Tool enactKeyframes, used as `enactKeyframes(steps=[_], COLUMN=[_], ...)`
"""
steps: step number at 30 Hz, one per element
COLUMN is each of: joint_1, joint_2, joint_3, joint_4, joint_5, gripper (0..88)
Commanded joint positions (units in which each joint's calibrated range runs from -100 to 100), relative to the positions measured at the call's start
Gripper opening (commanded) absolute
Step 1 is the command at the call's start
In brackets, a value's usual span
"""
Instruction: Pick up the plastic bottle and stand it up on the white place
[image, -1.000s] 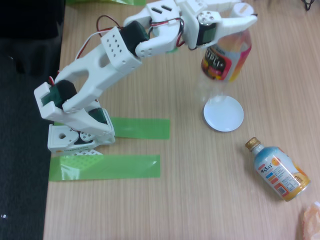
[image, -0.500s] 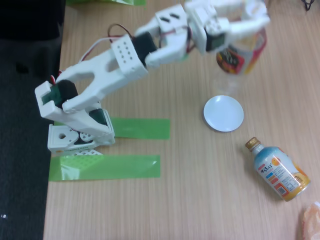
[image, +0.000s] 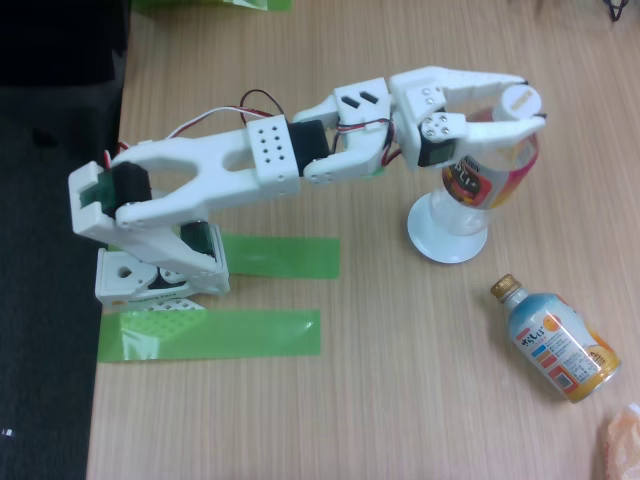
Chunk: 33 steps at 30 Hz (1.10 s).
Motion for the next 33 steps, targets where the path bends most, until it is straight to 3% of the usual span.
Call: enactKeyframes(steps=[1,20,29,33], joint_1=[-0.3,-1.7,-1.6,-1.8], joint_2=[-4.4,-11.4,-3.7,0.0], joint_3=[1.3,11.8,9.6,6.9], joint_4=[-2.9,-3.5,-3.5,-3.5], joint_5=[0.3,0.3,0.7,3.3], gripper=[9.6,9.6,9.6,9.6])
